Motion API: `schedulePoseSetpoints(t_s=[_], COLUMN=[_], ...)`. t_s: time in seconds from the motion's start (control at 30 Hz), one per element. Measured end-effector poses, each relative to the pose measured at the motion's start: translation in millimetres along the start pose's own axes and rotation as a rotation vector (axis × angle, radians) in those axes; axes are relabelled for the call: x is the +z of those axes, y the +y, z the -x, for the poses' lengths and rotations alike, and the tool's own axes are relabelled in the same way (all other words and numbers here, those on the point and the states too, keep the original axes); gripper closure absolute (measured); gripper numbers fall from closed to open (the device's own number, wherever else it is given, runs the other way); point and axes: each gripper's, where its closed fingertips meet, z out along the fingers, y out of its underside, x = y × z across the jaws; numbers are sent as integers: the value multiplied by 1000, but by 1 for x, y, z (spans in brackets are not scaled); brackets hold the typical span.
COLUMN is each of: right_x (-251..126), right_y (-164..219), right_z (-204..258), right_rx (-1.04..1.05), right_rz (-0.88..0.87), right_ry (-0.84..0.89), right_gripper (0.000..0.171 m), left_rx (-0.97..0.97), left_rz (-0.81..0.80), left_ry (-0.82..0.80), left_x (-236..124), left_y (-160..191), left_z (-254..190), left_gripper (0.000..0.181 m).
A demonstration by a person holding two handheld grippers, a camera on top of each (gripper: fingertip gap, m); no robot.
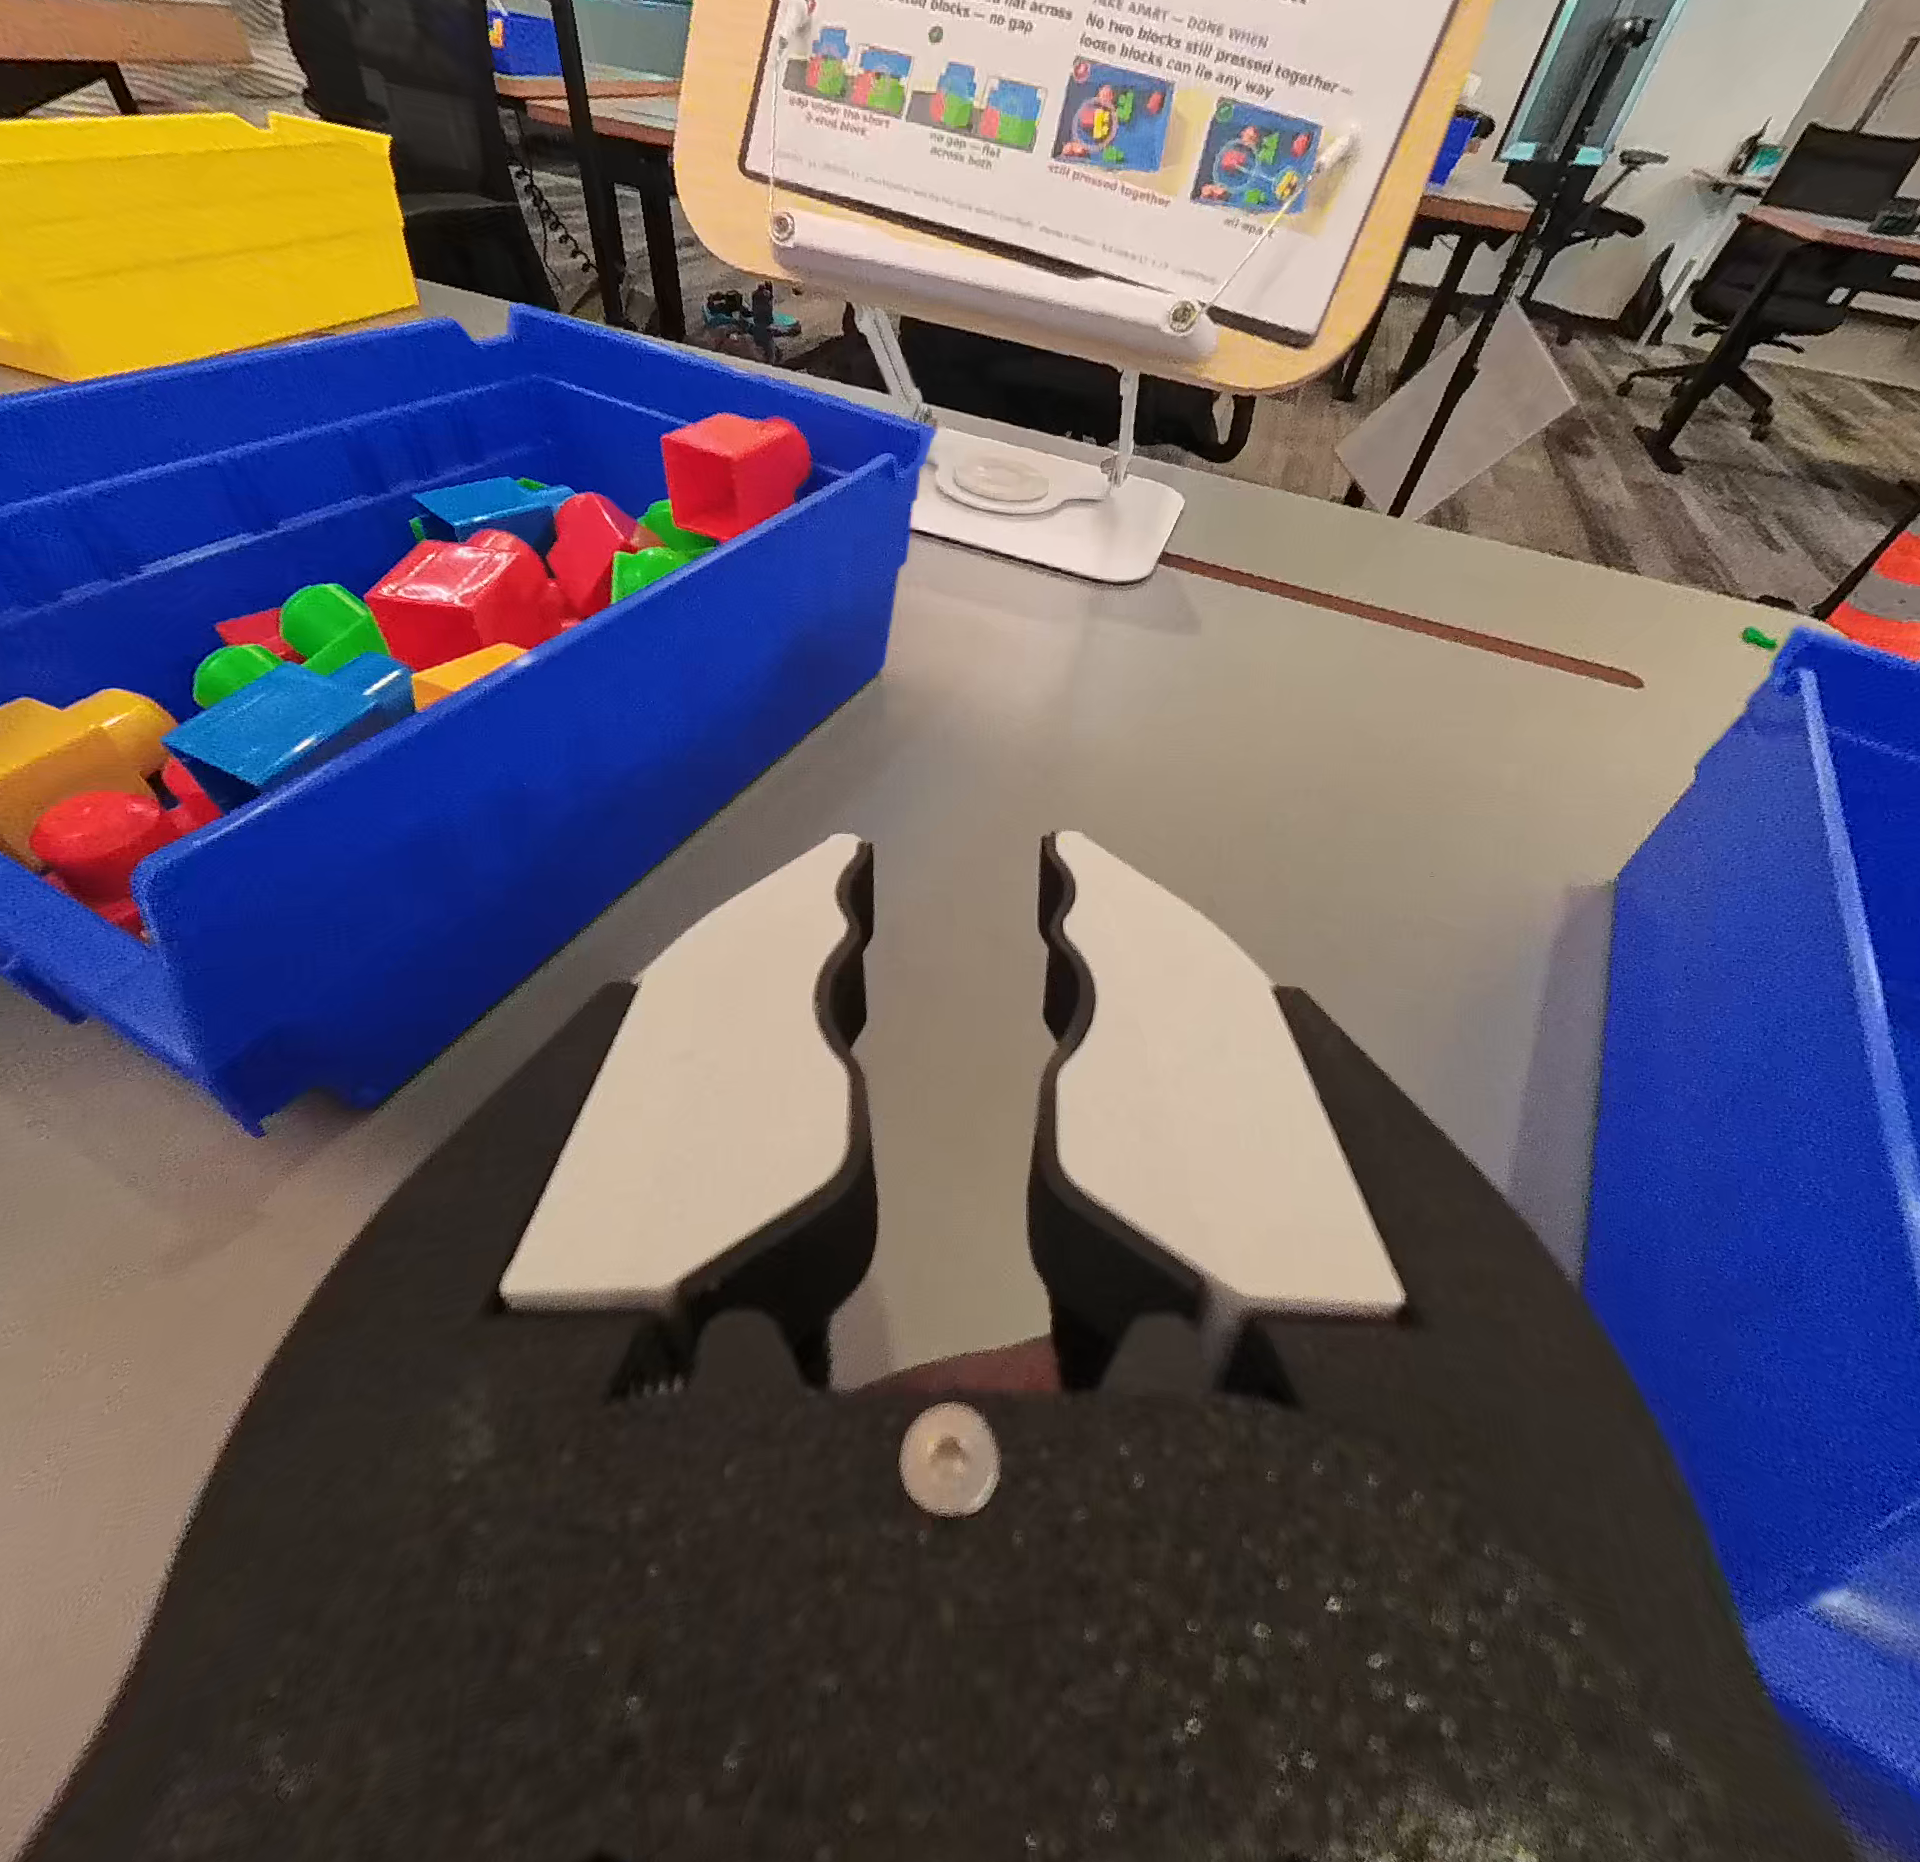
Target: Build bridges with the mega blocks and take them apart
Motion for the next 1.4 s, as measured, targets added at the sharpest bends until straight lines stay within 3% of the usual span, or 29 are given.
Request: schedulePoseSetpoints(t_s=[1.0, 1.4], right_x=[6, -2], right_y=[7, 13], right_z=[12, 17], right_rx=[9, -24], right_rz=[29, 37], right_ry=[-9, -5], right_gripper=[142, 142], left_rx=[-42, -79], left_rz=[-16, -19], left_ry=[-117, -149], left_x=[-27, -47], left_y=[-1, -2], left_z=[83, 151], left_gripper=[179, 178])
